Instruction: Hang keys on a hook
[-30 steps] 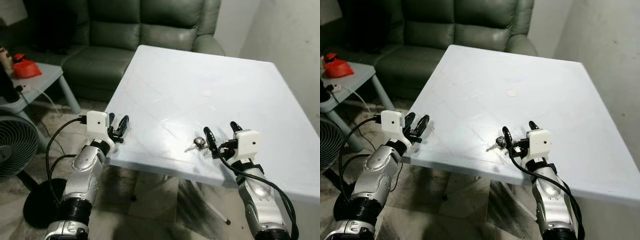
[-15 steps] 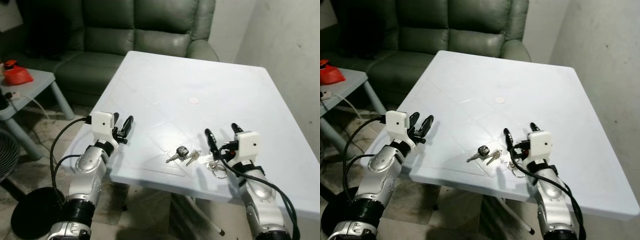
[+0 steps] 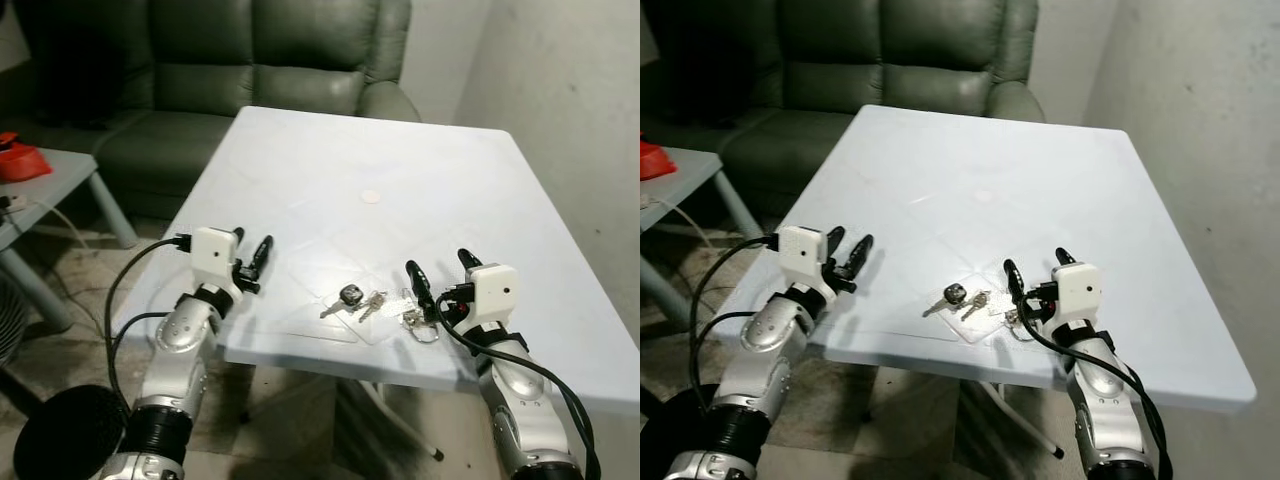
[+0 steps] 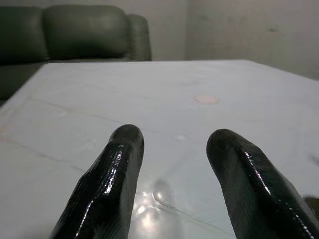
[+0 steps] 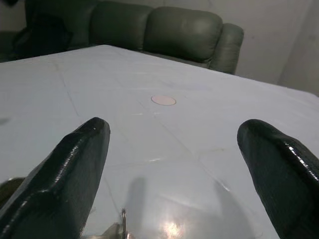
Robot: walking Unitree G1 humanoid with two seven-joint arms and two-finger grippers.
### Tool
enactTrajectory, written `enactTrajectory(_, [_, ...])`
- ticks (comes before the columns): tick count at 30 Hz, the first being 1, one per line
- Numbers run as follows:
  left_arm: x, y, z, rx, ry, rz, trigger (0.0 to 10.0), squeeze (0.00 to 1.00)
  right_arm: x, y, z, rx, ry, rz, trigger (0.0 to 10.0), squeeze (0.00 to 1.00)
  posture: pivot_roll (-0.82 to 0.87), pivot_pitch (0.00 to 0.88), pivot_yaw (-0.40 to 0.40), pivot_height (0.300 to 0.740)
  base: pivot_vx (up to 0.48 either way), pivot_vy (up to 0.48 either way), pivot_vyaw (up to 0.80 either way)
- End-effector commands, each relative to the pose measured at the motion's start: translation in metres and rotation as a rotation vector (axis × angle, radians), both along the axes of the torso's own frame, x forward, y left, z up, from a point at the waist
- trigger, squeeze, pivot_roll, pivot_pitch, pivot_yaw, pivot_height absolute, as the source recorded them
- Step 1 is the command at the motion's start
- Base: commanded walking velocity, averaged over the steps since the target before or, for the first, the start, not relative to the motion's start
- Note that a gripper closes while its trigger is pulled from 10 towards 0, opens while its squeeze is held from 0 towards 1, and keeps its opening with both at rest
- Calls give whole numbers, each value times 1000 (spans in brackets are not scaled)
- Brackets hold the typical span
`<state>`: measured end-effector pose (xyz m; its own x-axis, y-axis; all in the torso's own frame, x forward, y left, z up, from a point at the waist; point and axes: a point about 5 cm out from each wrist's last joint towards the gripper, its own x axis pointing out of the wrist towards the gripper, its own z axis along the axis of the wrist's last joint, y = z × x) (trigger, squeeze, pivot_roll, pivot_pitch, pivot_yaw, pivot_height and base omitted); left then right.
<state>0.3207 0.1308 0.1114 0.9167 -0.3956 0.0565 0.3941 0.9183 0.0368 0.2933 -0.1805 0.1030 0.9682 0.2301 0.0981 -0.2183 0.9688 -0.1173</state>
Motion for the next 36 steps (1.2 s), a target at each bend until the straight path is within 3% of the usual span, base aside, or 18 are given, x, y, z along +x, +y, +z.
enactTrajectory(1, [-3, -3, 2, 20, -15, -34, 10000, 0, 5, 2, 4, -45, -1, 1, 10000, 0, -134, 9, -24, 740, 0, 0, 0])
enactTrajectory(7, [-17, -22, -7, 25, 9, -112, 10000, 0, 17, -2, 11, -116, 22, 14, 10000, 0, -124, 33, -41, 740, 0, 0, 0])
enactTrajectory(15, [-32, -38, -12, 19, 17, -160, 10000, 0, 31, 9, 19, -110, 73, 53, 10000, 0, -110, 60, -64, 740, 0, 0, 0])
enactTrajectory(20, [-36, -42, -10, 10, 17, -170, 10000, 0, 30, 20, 5, -102, 176, 127, 10000, 0, -105, 77, -74, 740, 0, 0, 0])
enactTrajectory(23, [-37, -43, -10, 10, 17, -170, 10000, 0, 26, 20, 0, -122, 183, 143, 10000, 0, -103, 84, -76, 740, 0, 0, 0])
enactTrajectory(27, [-40, -43, -9, 14, 21, -174, 10000, 0, 17, 15, -21, -174, 291, 114, 9725, 0, -109, 98, -77, 740, 0, 0, 0])
enactTrajectory(28, [-40, -43, -9, 15, 22, -175, 10000, 0, 16, 14, -23, -172, 294, 111, 5765, 0, -111, 103, -77, 740, 0, 0, 0])
enactTrajectory(29, [-40, -43, -9, 16, 23, -175, 10000, 0, 15, 13, -23, -166, 293, 113, 5765, 0, -111, 103, -77, 740, 0, 0, 0])
enactTrajectory(31, [-41, -43, -9, 17, 25, -176, 10000, 0, 13, 11, -25, -150, 311, 97, 3098, 0, -112, 107, -76, 740, 0, 0, 0])
enactTrajectory(32, [-41, -43, -9, 18, 25, -177, 10000, 0, 13, 10, -25, -143, 314, 92, 3098, 0, -112, 107, -76, 740, 0, 0, 0])
enactTrajectory(33, [-40, -43, -9, 18, 26, -176, 10000, 0, 12, 9, -25, -138, 310, 99, 0, 0, -112, 108, -76, 740, 0, 0, 0])
enactTrajectory(36, [-40, -44, -8, 18, 27, -176, 10000, 0, 11, 9, -22, -122, 284, 144, 0, 0, -116, 108, -75, 740, 0, 0, 0])
